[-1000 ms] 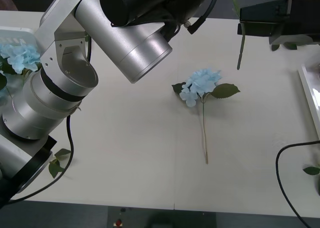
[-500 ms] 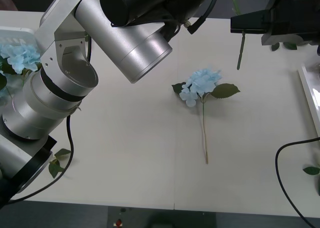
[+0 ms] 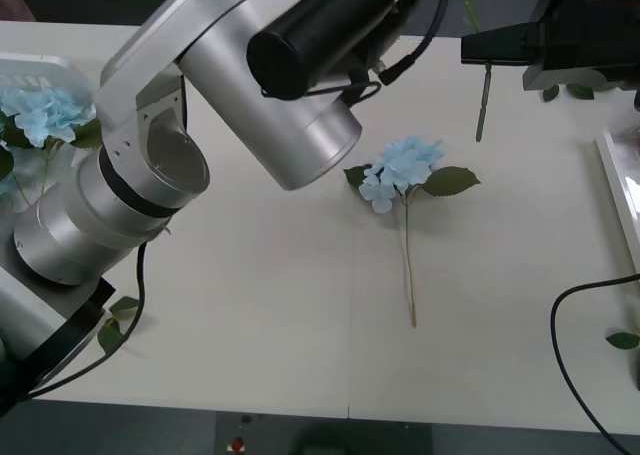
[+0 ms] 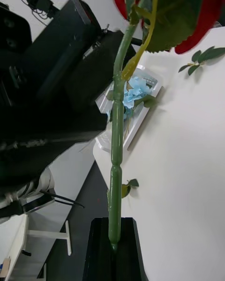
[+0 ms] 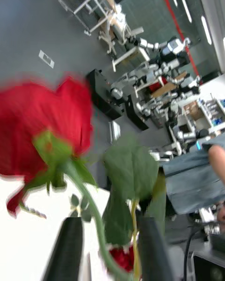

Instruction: Put the red flowers into the right box and the blue flowers into the left box

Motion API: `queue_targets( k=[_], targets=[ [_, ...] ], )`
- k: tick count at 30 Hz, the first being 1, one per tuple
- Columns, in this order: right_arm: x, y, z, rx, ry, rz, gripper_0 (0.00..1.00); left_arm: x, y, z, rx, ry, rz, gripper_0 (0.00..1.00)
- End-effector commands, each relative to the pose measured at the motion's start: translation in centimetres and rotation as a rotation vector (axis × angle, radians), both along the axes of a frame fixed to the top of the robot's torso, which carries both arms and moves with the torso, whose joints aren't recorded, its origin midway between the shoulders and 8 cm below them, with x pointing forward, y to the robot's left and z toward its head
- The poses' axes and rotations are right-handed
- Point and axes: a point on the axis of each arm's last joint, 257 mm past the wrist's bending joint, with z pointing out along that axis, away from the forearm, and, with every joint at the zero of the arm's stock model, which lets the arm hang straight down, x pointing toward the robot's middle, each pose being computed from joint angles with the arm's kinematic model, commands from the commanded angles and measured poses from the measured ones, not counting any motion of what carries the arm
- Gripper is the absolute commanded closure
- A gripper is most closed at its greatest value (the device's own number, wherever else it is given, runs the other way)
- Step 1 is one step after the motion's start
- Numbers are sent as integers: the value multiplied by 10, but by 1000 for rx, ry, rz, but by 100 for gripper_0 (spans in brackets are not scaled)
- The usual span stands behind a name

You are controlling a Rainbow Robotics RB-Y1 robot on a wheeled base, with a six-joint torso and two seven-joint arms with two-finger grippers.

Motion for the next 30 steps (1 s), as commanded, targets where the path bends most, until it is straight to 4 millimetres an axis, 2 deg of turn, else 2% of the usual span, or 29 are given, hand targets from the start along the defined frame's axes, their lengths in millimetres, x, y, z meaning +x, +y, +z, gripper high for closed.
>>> queue_targets(
  k=[1, 10, 19, 23, 30],
  targets=[
    [-2, 4, 16, 15, -17, 2, 100, -13, -11, 24, -38, -38, -26, 0],
    [0, -1, 17, 22, -24, -9, 100, -14, -11, 25, -48, -35, -30, 0],
    [6, -35, 15, 55, -13, -89, 100, -9, -2, 32, -75, -35, -24, 0],
    [12, -63, 9, 35, -11, -161, 100, 3, 25, 45, -119, -14, -59, 0],
    [18, -120, -4, -12, 2, -298, 100, 6, 90, 37, -84, -21, -117, 0]
  ],
)
